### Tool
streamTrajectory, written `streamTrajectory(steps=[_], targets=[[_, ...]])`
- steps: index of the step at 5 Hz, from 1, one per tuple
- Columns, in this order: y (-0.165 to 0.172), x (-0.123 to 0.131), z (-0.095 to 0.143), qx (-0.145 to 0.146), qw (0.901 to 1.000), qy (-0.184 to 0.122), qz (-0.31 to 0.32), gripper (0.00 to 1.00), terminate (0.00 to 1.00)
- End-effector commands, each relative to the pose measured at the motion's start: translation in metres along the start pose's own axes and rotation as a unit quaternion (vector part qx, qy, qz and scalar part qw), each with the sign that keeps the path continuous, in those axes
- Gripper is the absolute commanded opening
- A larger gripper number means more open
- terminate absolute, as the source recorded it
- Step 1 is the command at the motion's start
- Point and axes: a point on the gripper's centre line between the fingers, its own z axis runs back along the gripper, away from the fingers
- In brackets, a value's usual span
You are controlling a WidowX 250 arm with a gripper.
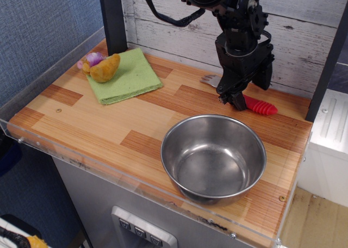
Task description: Place the red fork above the silver bowl.
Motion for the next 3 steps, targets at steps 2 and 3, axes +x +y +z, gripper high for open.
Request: streamTrajectory(steps=[2,3], targets=[[-0.007,0.022,0.062,-0.039,0.9967,-0.062,-0.034,1.00,0.00],[-0.004,0.025,0.095,-0.058,0.9954,-0.070,-0.032,1.00,0.00]])
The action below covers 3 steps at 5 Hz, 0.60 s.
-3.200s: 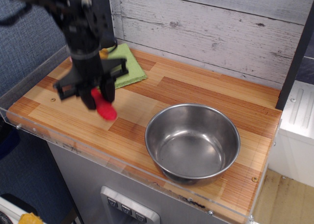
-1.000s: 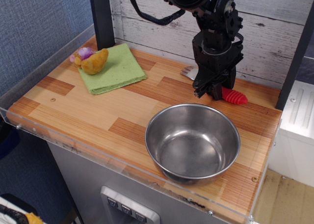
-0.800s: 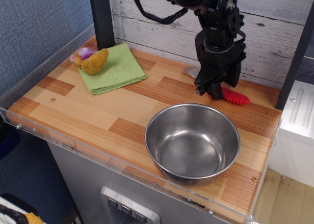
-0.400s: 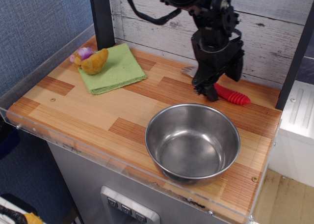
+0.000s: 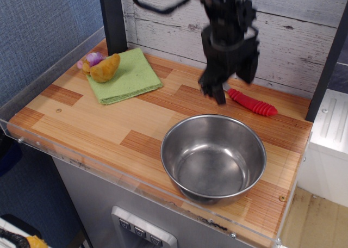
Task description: Place the red fork above the silver bowl.
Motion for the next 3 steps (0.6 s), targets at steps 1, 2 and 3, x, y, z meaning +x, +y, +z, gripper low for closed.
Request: streamTrajectory(steps=[1,2,3], targets=[[-0.007,0.027,0.100,-0.067,0.9967,-0.044,-0.015,1.00,0.00],[0.004,0.046,0.149,-0.068,0.9948,-0.074,-0.015,1.00,0.00],[0.021,0.059,0.169,-0.056,0.9957,-0.073,-0.005,1.00,0.00]])
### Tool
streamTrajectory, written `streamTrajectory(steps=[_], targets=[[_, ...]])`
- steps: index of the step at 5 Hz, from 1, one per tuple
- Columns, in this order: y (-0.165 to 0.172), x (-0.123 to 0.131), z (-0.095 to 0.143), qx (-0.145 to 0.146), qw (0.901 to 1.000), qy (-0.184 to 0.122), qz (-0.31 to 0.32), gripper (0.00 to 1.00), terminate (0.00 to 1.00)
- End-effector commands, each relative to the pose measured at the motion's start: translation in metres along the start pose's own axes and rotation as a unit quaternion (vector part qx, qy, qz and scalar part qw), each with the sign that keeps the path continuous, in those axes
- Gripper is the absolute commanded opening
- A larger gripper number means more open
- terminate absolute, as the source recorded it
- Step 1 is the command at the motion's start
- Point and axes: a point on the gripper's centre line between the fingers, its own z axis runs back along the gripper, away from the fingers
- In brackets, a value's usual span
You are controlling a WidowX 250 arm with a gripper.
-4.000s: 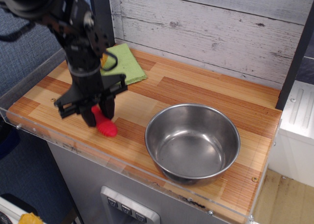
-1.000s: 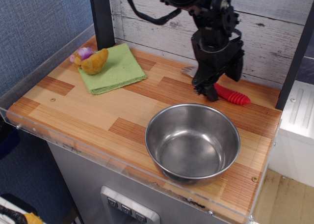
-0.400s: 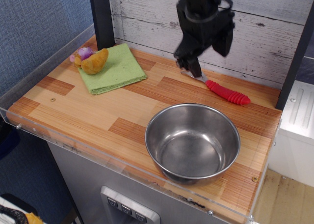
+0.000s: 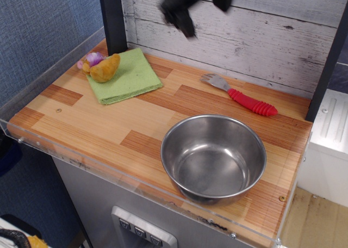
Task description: Place the red fork above the silver bowl.
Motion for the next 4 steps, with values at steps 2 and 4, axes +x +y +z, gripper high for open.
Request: streamTrajectory(steps=[2,4], targets=[[0.0083,0.0207,0.0420,-0.013,0.9997,-0.017,0.008,1.00,0.00],[0.0083,0.0207,0.0420,-0.013,0.9997,-0.017,0.008,1.00,1.00]])
